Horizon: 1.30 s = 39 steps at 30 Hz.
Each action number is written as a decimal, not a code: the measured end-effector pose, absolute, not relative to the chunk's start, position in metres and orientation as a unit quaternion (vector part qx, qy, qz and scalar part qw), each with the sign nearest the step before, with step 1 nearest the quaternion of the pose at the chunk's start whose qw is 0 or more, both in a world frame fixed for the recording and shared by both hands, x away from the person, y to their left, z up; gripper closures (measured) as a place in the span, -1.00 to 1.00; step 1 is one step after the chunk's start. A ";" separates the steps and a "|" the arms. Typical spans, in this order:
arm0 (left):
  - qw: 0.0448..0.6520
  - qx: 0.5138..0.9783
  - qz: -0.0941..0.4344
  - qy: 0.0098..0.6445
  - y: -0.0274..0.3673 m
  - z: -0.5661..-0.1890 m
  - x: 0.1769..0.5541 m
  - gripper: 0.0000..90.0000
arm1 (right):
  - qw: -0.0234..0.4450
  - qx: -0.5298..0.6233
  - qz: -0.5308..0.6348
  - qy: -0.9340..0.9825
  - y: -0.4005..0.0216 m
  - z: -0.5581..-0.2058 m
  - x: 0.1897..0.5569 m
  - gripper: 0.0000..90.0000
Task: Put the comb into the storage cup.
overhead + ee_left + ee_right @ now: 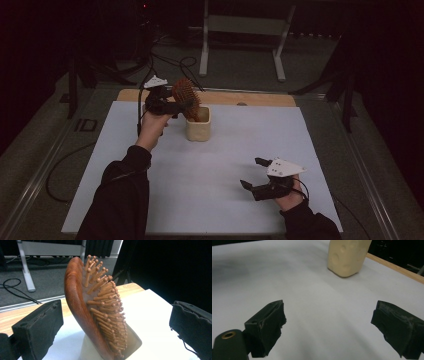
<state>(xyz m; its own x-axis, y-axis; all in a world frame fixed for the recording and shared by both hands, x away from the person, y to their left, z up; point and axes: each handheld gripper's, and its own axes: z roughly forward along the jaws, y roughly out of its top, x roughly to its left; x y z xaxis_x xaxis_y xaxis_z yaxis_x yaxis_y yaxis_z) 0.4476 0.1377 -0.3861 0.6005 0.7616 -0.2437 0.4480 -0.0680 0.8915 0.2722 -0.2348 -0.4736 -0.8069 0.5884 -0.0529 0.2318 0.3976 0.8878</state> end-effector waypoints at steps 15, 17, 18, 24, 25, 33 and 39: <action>0.533 0.748 0.166 0.359 0.150 -0.376 0.423 -1.00 | 0.206 0.290 0.477 0.804 -0.236 -0.481 0.270 -0.79; 0.533 0.750 0.167 0.354 0.152 -0.374 0.419 -1.00 | 0.202 0.289 0.476 0.806 -0.236 -0.481 0.270 -0.79; 0.532 0.752 0.165 0.351 0.154 -0.373 0.417 -1.00 | 0.199 0.288 0.477 0.806 -0.236 -0.481 0.270 -0.79; 0.537 0.757 0.161 0.335 0.165 -0.372 0.401 -1.00 | 0.200 0.274 0.477 0.811 -0.236 -0.482 0.267 -0.79; 0.534 0.760 0.160 0.334 0.167 -0.374 0.399 -1.00 | 0.197 0.275 0.479 0.810 -0.236 -0.481 0.267 -0.79; 0.529 0.768 0.151 0.328 0.180 -0.389 0.379 -1.00 | 0.200 0.278 0.484 0.806 -0.241 -0.482 0.266 -0.79; 0.527 0.771 0.145 0.326 0.191 -0.401 0.362 -1.00 | 0.203 0.278 0.484 0.804 -0.242 -0.482 0.265 -0.79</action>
<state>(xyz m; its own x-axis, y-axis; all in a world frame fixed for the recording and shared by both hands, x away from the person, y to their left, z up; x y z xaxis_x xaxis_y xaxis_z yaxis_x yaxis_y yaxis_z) 0.3622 0.1912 -0.4009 0.7450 0.6561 -0.1204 0.3499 -0.2307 0.9079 0.2652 -0.2424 -0.4824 -0.7626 0.6444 -0.0571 0.2509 0.3759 0.8920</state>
